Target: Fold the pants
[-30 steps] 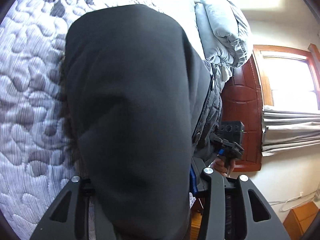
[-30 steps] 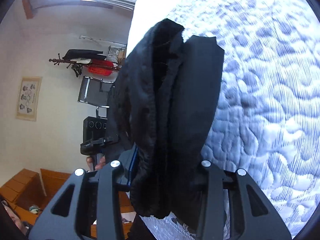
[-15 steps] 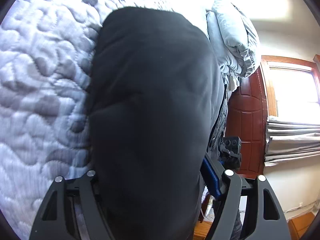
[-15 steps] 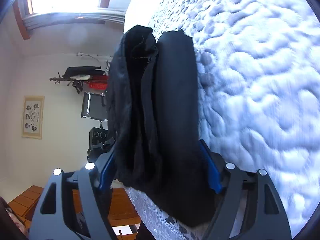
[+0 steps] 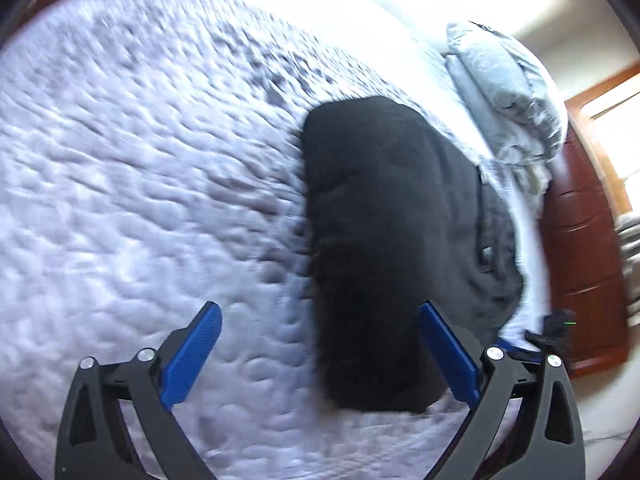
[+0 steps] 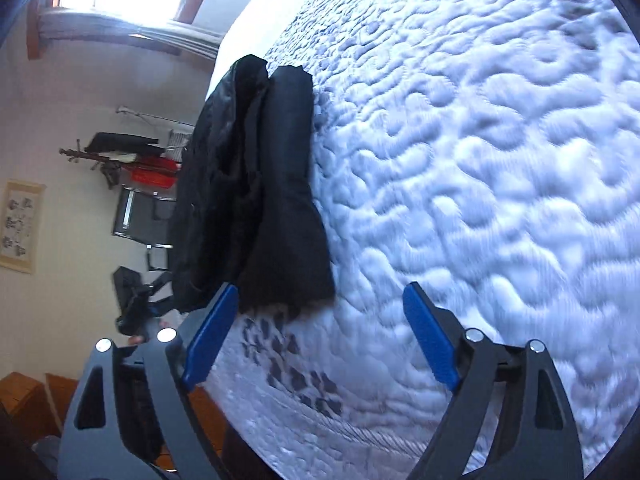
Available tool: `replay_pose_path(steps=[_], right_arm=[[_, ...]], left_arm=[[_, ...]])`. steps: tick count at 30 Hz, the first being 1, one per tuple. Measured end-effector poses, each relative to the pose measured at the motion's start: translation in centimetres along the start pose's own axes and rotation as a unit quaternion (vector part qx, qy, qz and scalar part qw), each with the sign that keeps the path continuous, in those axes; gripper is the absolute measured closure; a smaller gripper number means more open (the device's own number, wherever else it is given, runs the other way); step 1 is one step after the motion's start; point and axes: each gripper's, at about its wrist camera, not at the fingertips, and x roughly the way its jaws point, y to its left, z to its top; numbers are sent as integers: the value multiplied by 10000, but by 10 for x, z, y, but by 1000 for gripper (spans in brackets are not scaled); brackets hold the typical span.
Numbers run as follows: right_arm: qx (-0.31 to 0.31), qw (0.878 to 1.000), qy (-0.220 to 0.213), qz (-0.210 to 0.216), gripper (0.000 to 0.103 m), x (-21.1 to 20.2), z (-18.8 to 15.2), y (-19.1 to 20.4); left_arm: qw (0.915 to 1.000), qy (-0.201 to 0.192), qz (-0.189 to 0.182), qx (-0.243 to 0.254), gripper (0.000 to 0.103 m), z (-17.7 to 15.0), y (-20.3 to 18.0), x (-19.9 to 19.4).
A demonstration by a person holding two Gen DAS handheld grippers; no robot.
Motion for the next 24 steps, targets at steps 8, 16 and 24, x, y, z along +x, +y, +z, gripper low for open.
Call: replay_pose_path(steps=[8, 16, 24], right_arm=[[24, 9817, -958, -1645, 8, -18, -46, 19], [43, 9548, -1319, -2664, 7, -9, -74, 53], [-716, 9290, -918, -3514, 4, 38, -95, 101]], left_arm=[[9931, -131, 1053, 492, 4, -47, -2, -21], [9846, -165, 1541, 805, 4, -73, -32, -23], [9814, -248, 1676, 899, 4, -99, -62, -16]])
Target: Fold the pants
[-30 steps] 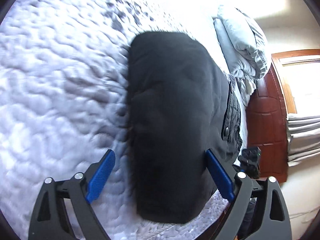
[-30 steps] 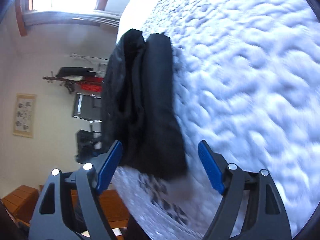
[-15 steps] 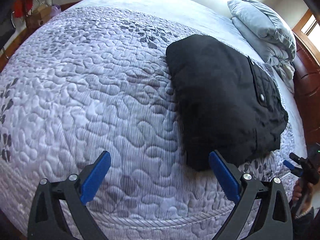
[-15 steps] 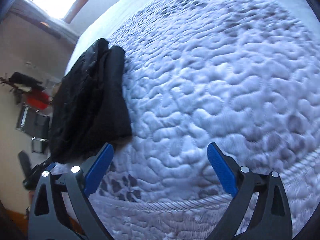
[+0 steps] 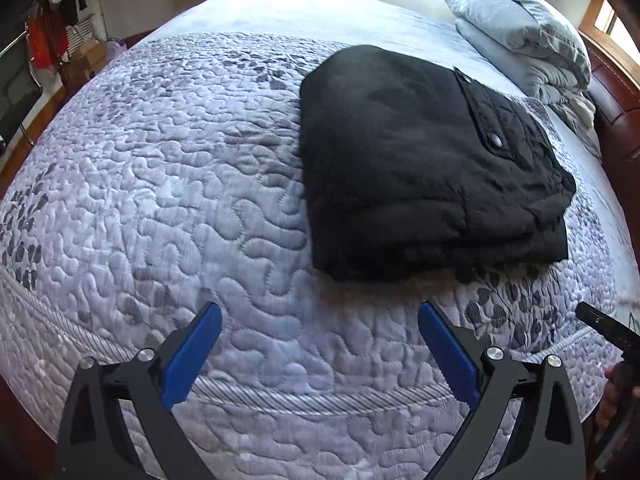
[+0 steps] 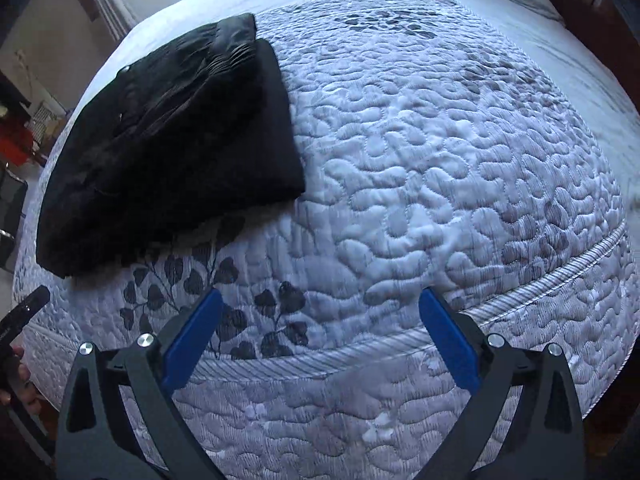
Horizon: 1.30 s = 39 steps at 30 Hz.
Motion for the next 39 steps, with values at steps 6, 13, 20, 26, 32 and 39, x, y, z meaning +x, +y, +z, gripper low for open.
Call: replay_pose_path(steps=[6, 13, 20, 26, 32, 39], right_arm=[[-404, 9991, 111, -102, 4, 6, -11, 40], [-498, 9985, 39, -209, 4, -9, -4, 57], [-615, 9971, -337, -294, 4, -56, 9, 64], [-690, 9963, -400, -312, 4, -79, 15, 69], [-770, 9961, -287, -329, 4, -77, 8, 76], [-628, 9973, -148, -346, 4, -64, 9, 68]], left_arm=[[9998, 110, 157, 60, 4, -12, -20, 3], [9992, -63, 388, 17, 4, -2, -24, -12], [9975, -390, 526, 261, 4, 12, -32, -45], [9944, -572, 587, 666, 4, 11, -46, -60], [9958, -423, 487, 645, 4, 6, -49, -52], [9963, -484, 492, 517, 4, 7, -43, -53]])
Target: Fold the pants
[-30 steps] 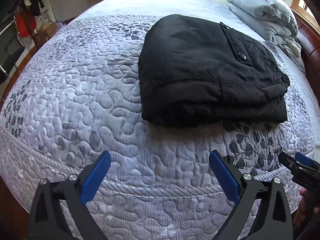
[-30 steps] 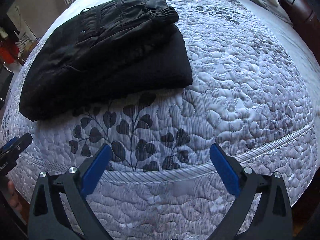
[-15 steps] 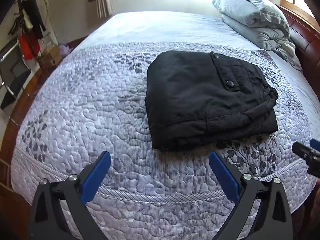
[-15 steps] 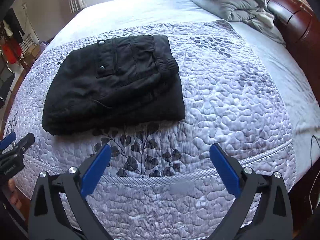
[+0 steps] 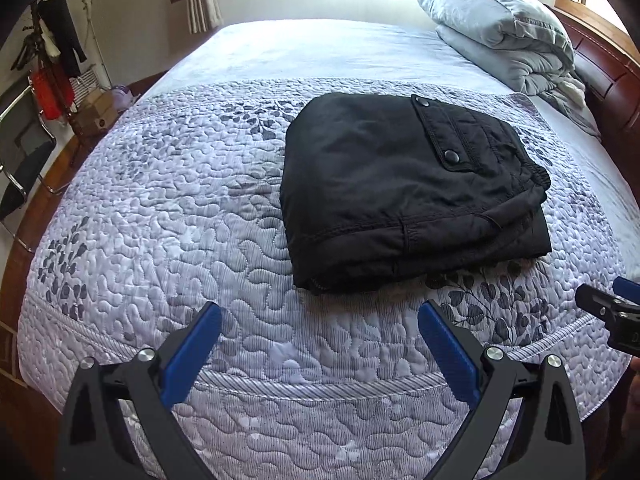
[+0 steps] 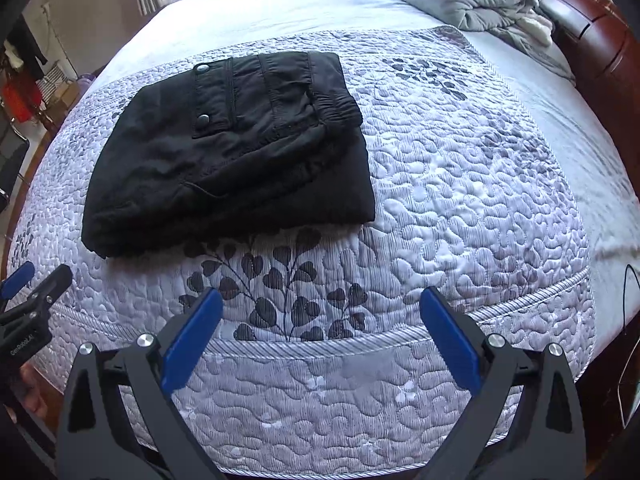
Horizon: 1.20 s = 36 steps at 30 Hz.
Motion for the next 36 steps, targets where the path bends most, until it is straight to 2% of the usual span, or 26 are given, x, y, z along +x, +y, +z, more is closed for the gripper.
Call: replay_pose_path(steps=[14, 25, 36], right_arm=[[95, 9998, 132, 126, 4, 19, 9, -2], [95, 9997, 124, 171, 4, 22, 12, -2], [62, 9998, 122, 171, 4, 22, 12, 0]], left_arm=[[9997, -89, -237, -7, 4, 15, -3, 3], [9996, -56, -250, -148, 4, 20, 5, 6], [9997, -35, -237, 21, 4, 20, -1, 7]])
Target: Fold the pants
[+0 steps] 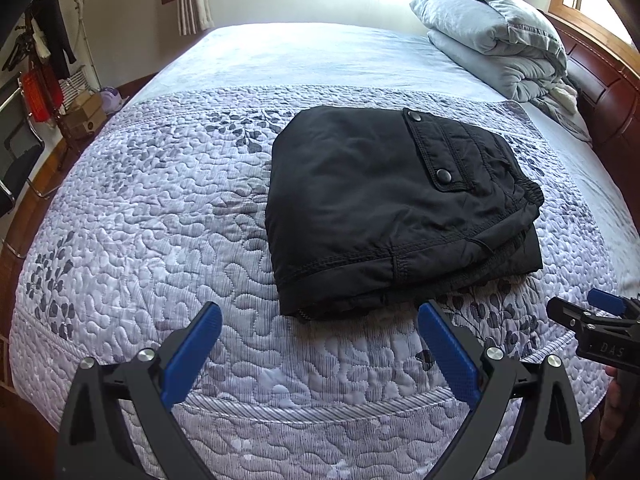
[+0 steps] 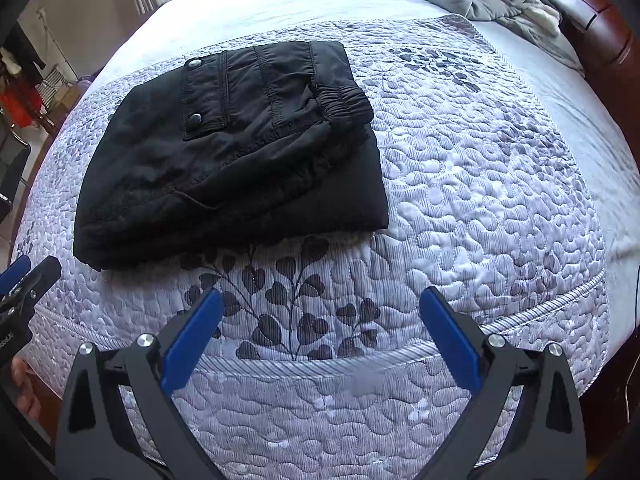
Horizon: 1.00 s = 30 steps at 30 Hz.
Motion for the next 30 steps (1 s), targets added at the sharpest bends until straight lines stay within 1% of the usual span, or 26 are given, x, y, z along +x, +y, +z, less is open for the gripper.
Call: replay_pose_path(steps=[30], right_arm=[[41, 10000, 59, -40, 4, 5, 0, -4]], left_arm=[[10000, 52, -59, -41, 4, -2, 0, 5]])
